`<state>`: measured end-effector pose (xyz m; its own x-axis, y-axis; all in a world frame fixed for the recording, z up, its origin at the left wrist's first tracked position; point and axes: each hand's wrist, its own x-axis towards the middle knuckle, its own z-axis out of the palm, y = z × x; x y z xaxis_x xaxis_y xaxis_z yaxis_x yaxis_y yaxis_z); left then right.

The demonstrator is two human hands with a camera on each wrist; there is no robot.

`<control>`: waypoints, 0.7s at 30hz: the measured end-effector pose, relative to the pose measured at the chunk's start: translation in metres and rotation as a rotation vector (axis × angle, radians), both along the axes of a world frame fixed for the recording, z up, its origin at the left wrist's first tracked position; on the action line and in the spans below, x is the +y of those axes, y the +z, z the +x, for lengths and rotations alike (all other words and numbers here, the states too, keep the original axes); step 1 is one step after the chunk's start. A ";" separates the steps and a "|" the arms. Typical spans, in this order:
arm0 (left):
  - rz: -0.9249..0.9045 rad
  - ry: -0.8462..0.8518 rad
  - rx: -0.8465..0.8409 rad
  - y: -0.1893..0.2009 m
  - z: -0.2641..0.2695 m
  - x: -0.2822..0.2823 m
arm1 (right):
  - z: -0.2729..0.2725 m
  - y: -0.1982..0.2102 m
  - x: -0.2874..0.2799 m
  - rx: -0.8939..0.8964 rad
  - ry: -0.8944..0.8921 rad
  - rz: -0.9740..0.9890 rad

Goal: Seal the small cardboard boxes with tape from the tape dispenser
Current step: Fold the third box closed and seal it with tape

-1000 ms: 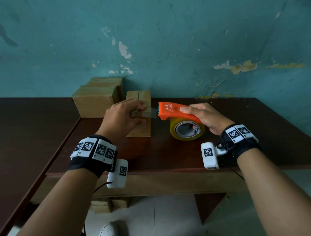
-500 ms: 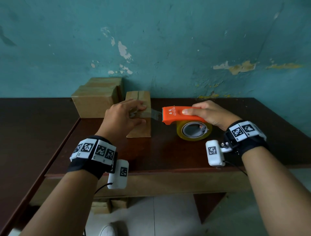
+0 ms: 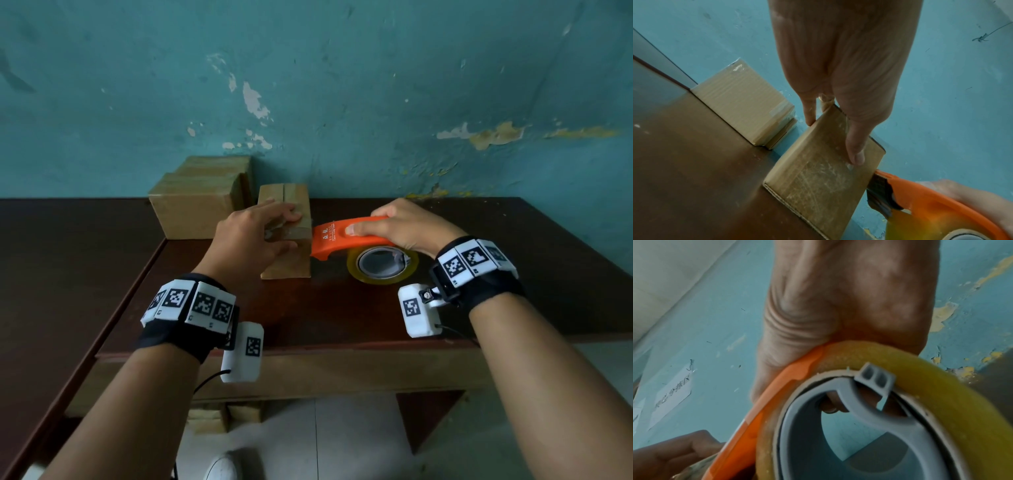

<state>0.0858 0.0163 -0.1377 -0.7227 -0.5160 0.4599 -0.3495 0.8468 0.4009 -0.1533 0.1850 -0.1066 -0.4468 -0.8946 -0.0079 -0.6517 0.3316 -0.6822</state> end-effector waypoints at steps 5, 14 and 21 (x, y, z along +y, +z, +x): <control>-0.011 -0.031 -0.043 0.002 0.003 -0.002 | 0.005 0.002 -0.002 -0.029 -0.019 -0.014; -0.012 -0.040 -0.033 0.003 0.003 -0.001 | 0.011 0.006 0.001 -0.138 -0.082 0.032; 0.035 -0.111 -0.045 0.000 0.006 -0.006 | 0.016 0.012 -0.002 0.038 -0.165 0.144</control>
